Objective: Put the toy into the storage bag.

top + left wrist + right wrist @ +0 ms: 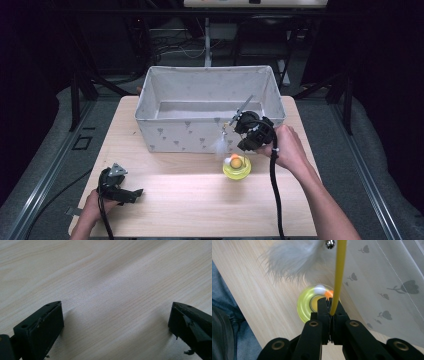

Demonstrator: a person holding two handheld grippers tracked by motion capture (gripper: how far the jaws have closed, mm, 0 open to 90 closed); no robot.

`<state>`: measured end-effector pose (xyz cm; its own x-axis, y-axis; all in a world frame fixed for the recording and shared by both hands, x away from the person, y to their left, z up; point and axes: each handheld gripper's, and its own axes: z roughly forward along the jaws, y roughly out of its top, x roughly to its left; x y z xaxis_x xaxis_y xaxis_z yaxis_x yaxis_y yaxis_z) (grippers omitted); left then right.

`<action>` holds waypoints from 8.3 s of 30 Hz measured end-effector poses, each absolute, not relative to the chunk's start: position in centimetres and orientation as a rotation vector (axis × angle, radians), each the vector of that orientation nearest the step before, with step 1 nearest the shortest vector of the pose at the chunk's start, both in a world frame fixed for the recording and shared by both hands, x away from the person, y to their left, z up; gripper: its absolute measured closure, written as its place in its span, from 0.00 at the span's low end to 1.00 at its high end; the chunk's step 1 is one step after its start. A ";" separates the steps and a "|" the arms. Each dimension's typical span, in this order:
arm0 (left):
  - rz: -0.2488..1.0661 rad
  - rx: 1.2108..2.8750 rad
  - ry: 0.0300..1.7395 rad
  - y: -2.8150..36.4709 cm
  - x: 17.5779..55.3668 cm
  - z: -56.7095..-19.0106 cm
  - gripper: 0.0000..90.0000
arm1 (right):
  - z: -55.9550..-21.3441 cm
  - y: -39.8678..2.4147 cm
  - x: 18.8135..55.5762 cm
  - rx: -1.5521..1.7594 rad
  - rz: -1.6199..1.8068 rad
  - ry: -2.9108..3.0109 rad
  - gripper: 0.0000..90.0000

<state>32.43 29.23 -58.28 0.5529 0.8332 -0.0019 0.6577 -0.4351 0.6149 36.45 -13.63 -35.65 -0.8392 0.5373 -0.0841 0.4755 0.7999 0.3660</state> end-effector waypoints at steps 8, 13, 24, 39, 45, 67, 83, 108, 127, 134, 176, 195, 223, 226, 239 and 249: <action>0.409 2.226 1.196 29.2 32.4 -58.3 0.00 | -34.9 -14.7 37.1 0.841 0.496 2.787 0.98; 0.409 2.226 1.195 29.2 32.4 -58.3 0.00 | -34.4 -15.3 37.4 0.864 0.484 2.783 0.98; 0.409 2.229 1.192 29.2 32.5 -58.3 0.00 | -32.9 -16.8 37.7 0.912 0.480 2.750 0.98; 0.409 2.226 1.197 29.2 32.4 -58.3 0.00 | -30.7 -18.4 37.3 0.944 0.496 2.727 0.98; 0.409 2.225 1.197 29.2 32.4 -58.3 0.00 | -29.5 -18.5 37.1 0.941 0.508 2.720 0.98; 0.407 2.224 1.197 29.2 32.4 -58.3 0.00 | -25.4 -19.3 36.9 0.947 0.555 2.692 0.98; 0.410 2.224 1.196 29.2 32.4 -58.3 0.00 | -22.7 -19.6 37.2 0.952 0.552 2.673 0.98; 0.401 2.230 1.192 29.3 32.4 -58.2 0.00 | -19.1 -19.9 39.7 1.011 0.559 2.593 0.98; 0.395 2.236 1.187 29.3 32.4 -58.2 0.00 | -19.3 -20.0 43.3 1.108 0.549 2.518 0.98; 0.395 2.236 1.187 29.3 32.4 -58.2 0.00 | -19.8 -20.2 44.6 1.137 0.560 2.489 0.98; 0.399 2.240 1.181 29.4 32.4 -58.2 0.00 | -27.8 -20.2 50.0 1.236 0.519 2.515 0.98; 0.399 2.241 1.180 29.4 32.4 -58.2 0.00 | -31.2 -20.7 50.4 1.273 0.483 2.567 0.98; 0.399 2.239 1.182 29.4 32.4 -58.2 0.00 | -35.8 -22.1 50.7 1.348 0.395 2.643 0.98; 0.399 2.238 1.182 29.4 32.4 -58.2 0.00 | -36.1 -22.1 50.8 1.346 0.377 2.651 0.98; 0.399 2.240 1.181 29.4 32.4 -58.2 0.00 | -37.4 -22.0 51.4 1.393 0.338 2.662 0.98; 0.400 2.237 1.186 29.4 32.4 -58.2 0.00 | -38.1 -22.0 51.5 1.400 0.302 2.682 0.98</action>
<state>32.39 29.40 -58.21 0.5620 0.8272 -0.0025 0.6564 -0.4441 0.6098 51.50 -22.03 -38.14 -0.5721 0.8202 0.0026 0.8002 0.5574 0.2212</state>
